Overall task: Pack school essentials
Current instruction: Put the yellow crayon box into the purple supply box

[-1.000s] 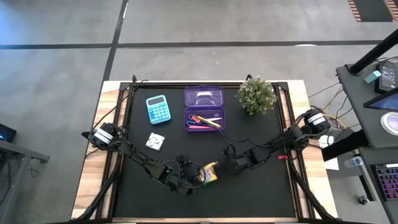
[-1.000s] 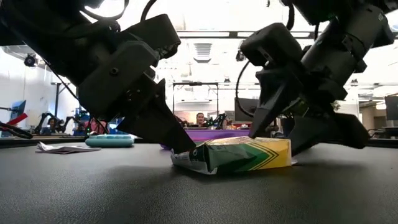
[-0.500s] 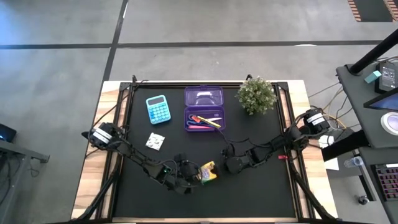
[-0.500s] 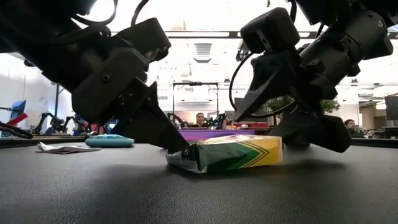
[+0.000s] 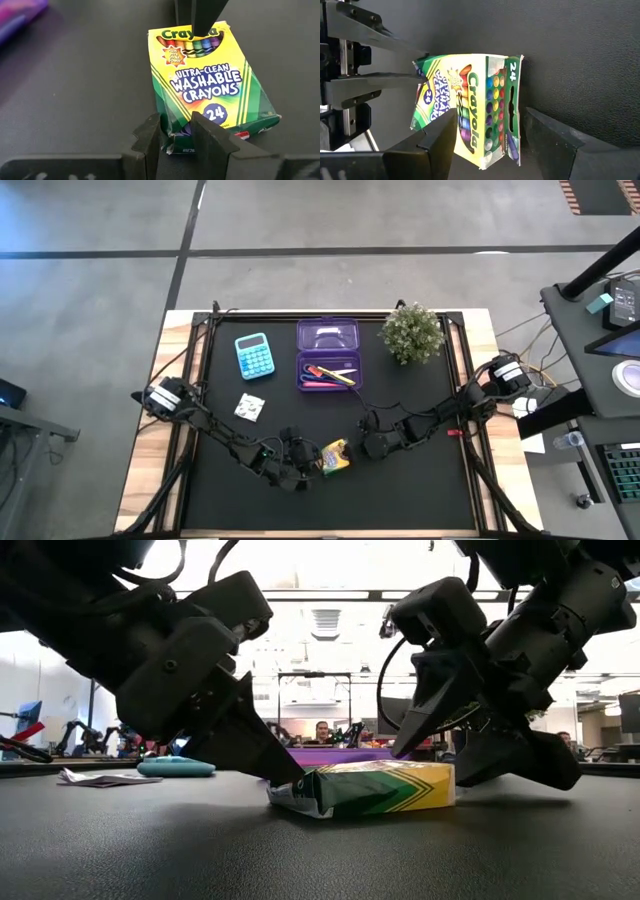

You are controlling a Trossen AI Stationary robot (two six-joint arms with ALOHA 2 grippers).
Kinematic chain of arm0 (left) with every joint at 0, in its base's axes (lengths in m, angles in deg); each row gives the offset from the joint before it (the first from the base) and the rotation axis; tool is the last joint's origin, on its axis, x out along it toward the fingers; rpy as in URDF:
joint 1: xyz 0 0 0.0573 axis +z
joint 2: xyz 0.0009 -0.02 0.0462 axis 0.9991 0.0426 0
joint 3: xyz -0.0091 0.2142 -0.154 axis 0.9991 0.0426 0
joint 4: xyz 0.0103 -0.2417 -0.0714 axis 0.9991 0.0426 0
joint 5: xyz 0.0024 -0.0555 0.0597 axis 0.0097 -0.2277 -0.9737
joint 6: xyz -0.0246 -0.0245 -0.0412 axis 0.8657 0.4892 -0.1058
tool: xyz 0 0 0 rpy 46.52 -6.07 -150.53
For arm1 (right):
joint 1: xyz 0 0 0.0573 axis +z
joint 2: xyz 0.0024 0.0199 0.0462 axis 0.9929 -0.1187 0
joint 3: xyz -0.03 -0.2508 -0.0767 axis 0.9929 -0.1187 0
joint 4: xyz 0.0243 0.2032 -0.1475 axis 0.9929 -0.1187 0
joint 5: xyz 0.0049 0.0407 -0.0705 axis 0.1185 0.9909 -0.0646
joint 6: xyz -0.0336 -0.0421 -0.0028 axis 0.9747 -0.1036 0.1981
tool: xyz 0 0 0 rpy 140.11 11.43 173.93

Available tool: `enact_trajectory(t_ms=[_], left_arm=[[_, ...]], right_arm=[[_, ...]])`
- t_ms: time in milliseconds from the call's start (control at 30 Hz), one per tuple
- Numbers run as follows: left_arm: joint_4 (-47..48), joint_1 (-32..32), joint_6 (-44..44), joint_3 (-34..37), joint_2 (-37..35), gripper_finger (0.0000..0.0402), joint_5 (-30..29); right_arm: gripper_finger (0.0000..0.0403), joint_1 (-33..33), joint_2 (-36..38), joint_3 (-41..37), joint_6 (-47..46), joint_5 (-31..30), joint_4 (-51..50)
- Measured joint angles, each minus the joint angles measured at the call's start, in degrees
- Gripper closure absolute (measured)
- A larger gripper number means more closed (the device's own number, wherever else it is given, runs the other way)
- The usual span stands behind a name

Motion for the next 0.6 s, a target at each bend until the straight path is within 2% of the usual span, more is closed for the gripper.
enact_trajectory(t_ms=[167, 600], left_arm=[[0.7, 0.0, -4.5, 0.3, -3.7, 0.0311, 1.3], [1.3, -1.7, -3.5, -0.7, -5.8, 0.0311, 3.2]], right_arm=[[0.0184, 0.0, 0.0, 0.0, 0.6, 0.0, -0.4], [0.0184, 0.0, 0.1, 0.0, 1.5, 0.0, -0.9]])
